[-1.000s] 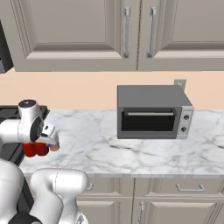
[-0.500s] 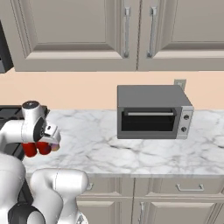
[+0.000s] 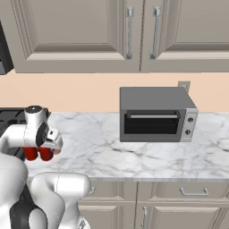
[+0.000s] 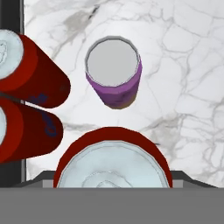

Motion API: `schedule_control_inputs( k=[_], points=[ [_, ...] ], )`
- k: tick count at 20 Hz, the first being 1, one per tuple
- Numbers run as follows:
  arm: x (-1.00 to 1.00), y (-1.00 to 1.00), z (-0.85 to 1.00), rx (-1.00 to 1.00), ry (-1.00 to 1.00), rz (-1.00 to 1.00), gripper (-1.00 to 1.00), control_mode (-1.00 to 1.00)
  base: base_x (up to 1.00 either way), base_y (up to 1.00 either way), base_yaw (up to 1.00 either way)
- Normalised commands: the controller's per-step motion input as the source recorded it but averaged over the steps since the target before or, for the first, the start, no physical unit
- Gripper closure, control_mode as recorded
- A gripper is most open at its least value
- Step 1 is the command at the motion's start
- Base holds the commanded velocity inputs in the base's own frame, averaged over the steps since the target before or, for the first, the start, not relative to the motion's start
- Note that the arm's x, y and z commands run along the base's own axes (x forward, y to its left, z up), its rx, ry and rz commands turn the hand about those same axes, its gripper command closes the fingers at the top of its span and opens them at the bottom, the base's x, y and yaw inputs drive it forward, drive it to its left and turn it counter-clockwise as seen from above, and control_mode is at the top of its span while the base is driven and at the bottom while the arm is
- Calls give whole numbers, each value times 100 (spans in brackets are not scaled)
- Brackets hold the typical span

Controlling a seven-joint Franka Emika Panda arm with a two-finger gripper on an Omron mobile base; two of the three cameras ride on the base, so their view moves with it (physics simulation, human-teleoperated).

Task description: Four empty soda cans are scattered around the kitchen. Gather all the cans and cluster them next to the stove for recycling.

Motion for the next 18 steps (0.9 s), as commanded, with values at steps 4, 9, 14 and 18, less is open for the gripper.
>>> schedule_control_inputs(
  k=[4, 9, 14, 18],
  points=[
    [0, 0, -20, 0, 0, 0, 100, -100, 0, 0, 0],
    [0, 0, -11, 0, 0, 0, 100, -100, 0, 0, 0],
    [3, 0, -4, 0, 0, 0, 100, -100, 0, 0, 0],
    [1, 0, -5, 0, 0, 0, 100, -100, 0, 0, 0]
  ],
)
